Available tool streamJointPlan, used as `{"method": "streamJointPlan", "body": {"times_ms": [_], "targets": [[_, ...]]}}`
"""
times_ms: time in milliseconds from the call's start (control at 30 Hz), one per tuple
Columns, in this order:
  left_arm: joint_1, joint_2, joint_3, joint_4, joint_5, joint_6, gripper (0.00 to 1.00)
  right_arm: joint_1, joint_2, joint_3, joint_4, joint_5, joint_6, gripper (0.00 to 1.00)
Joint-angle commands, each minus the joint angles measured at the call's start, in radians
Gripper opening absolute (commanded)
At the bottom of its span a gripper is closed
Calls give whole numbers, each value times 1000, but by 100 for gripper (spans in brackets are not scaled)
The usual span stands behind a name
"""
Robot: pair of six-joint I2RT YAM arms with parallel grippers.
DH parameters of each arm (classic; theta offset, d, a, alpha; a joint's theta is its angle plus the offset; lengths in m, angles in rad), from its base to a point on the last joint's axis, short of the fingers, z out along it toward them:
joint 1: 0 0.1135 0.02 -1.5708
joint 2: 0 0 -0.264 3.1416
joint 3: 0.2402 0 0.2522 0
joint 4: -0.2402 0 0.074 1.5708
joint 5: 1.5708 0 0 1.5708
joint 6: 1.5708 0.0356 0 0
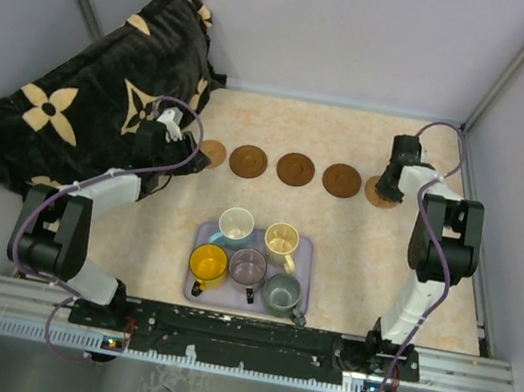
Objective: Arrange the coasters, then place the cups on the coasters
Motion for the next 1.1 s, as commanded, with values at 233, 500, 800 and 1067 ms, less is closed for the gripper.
{"method": "streamJointPlan", "body": {"times_ms": [233, 500, 800, 1067], "targets": [[28, -2, -23, 5, -6, -1, 53, -6, 95, 93, 20, 43, 9, 15], [36, 3, -21, 3, -3, -1, 53, -18, 110, 112, 16, 56, 11, 15], [38, -5, -17, -1, -1, 7, 53, -24, 72, 132, 14, 56, 3, 15], [38, -17, -19, -13, -3, 7, 53, -24, 59, 139, -13, 62, 8, 15]]}}
